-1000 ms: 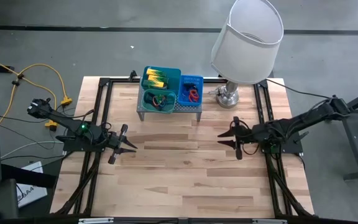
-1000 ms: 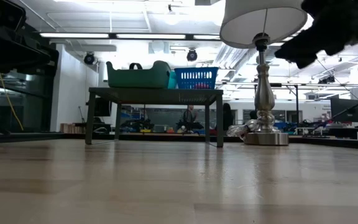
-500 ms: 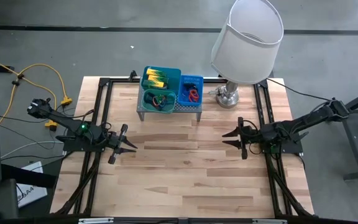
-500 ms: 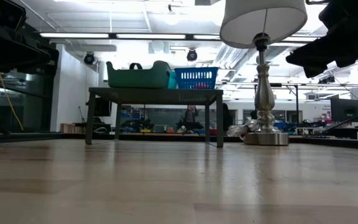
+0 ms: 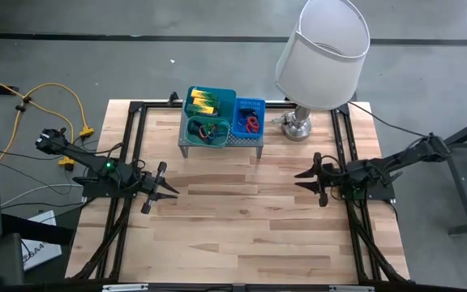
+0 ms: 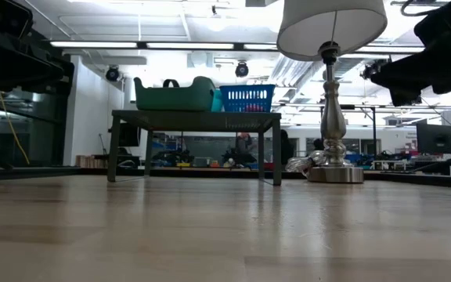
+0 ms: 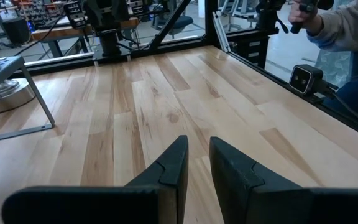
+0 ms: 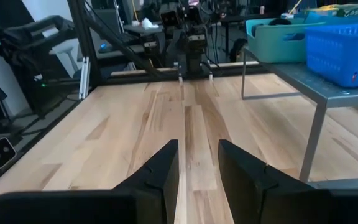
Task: Pick & Place Office Desk Supplies
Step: Return to Home Position
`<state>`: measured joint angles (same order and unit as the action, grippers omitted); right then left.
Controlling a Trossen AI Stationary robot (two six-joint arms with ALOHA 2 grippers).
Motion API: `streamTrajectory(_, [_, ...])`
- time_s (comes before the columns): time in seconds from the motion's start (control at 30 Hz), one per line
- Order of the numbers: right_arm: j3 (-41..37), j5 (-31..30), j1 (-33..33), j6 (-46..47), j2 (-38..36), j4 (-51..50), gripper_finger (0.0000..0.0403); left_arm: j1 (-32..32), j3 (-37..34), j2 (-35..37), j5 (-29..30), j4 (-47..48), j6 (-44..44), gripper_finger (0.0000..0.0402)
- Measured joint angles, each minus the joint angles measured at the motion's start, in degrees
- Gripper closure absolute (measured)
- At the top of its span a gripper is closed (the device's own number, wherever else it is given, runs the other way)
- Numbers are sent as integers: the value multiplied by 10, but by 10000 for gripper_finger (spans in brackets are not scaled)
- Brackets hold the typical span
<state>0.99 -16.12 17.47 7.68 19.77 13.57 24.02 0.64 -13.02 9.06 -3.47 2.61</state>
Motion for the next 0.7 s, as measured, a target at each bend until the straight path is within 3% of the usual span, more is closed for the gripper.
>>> streamTrajectory(0.7, [-5, 30, 0, 5, -102, -102, 302, 0, 0, 0, 0, 0, 0, 341])
